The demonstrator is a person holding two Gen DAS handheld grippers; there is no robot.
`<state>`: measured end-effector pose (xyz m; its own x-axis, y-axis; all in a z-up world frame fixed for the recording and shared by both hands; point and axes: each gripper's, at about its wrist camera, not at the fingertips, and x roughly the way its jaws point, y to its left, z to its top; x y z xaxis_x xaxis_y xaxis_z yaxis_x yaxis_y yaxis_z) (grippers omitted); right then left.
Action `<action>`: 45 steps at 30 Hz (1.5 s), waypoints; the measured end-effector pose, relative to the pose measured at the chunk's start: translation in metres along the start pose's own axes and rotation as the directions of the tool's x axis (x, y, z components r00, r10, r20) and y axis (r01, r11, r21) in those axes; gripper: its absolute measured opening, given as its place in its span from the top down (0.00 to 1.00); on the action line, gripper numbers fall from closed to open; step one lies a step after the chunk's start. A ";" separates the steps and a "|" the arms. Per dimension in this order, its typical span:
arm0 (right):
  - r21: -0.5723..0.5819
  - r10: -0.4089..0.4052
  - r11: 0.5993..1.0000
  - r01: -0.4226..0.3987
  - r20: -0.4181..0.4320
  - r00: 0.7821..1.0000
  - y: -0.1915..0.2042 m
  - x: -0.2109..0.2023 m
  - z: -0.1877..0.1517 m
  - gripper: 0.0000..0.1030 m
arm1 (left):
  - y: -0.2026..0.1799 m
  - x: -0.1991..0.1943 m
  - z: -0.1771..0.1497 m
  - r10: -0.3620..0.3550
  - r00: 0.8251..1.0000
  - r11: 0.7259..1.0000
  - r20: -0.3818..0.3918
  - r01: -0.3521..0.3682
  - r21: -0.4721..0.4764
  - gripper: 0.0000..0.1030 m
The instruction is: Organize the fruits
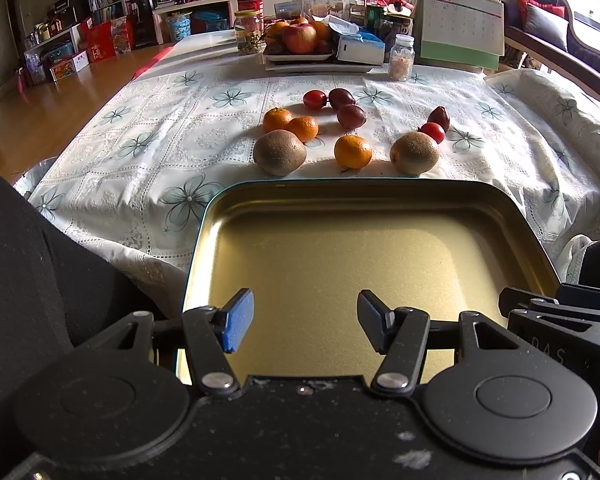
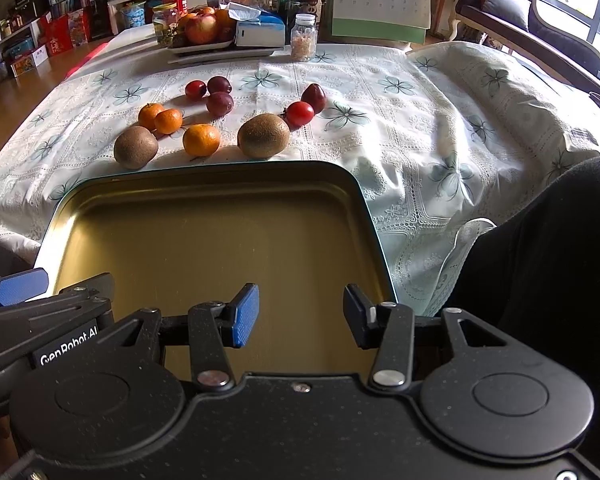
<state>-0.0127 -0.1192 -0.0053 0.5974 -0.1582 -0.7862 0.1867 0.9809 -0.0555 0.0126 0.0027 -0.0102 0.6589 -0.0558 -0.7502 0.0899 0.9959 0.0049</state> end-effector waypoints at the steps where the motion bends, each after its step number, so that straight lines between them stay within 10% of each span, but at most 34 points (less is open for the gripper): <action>1: 0.000 -0.001 1.000 0.001 0.000 1.000 0.001 0.000 0.001 0.47 | 0.000 0.000 0.000 0.000 1.000 1.000 0.000 0.000 0.000 0.41; 29: -0.012 0.007 1.000 -0.008 -0.031 0.999 0.002 0.004 0.002 0.47 | -0.003 0.002 -0.004 -0.012 1.000 1.000 -0.020 0.012 0.003 0.41; 45: 0.042 0.109 0.994 -0.100 -0.326 0.939 -0.010 0.033 0.019 0.47 | 0.015 0.028 0.024 -0.127 0.939 0.992 -0.319 0.112 -0.065 0.44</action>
<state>0.0199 -0.1361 -0.0195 0.3271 -0.0051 -0.9450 0.1579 0.9862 0.0494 0.0504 0.0139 -0.0156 0.3695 -0.1567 -0.9159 0.1148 0.9858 -0.1224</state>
